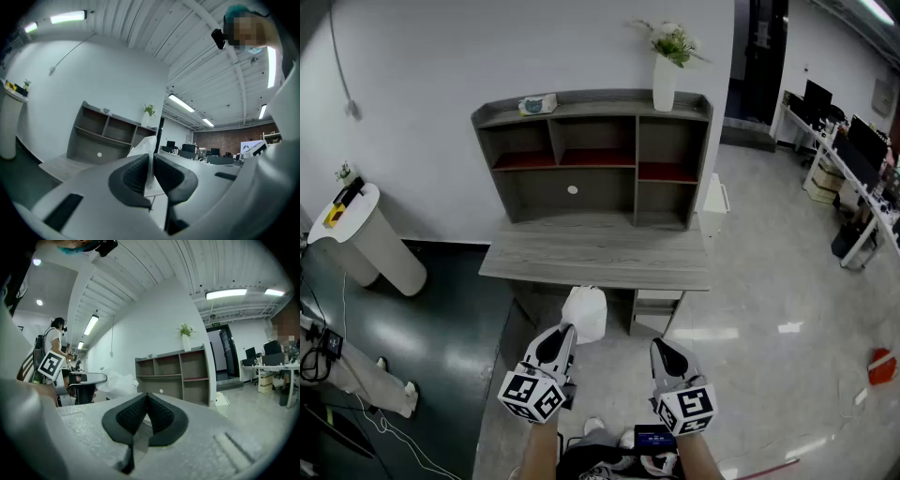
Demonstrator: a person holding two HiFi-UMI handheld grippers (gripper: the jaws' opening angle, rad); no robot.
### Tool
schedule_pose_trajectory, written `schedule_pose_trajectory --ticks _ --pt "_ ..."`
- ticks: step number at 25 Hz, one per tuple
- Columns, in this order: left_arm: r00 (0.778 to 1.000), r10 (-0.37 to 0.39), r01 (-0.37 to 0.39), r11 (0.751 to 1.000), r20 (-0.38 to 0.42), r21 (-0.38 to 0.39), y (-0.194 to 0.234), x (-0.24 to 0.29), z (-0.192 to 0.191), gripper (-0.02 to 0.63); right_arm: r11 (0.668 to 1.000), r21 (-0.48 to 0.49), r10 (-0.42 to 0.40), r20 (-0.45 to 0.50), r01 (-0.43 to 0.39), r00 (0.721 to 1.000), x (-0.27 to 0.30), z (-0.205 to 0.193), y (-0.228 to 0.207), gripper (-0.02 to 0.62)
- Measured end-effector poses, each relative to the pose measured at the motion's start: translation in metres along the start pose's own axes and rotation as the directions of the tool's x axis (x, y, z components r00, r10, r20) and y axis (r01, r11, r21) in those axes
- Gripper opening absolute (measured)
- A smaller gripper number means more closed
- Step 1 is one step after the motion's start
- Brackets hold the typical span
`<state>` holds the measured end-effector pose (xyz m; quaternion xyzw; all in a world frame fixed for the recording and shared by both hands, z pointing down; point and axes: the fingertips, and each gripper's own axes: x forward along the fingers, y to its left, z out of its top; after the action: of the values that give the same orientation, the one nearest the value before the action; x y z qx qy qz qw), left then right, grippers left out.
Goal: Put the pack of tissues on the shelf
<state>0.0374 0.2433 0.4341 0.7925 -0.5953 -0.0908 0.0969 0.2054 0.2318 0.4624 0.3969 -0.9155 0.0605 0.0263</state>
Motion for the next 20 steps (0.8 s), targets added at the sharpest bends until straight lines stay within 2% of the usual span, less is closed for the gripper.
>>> schedule_pose_trajectory --ticks 10,20 --pt "1.000 0.012 -0.012 1.000 0.021 0.020 0.001 -0.012 0.014 0.025 1.000 0.013 0.015 0.016 -0.015 1.000 0.001 0.007 0.006 0.005" --pt "0.998 0.049 -0.049 0.999 0.044 0.001 0.049 0.027 0.018 0.025 0.998 0.053 0.032 0.019 -0.033 0.999 0.061 0.005 -0.017 0.005"
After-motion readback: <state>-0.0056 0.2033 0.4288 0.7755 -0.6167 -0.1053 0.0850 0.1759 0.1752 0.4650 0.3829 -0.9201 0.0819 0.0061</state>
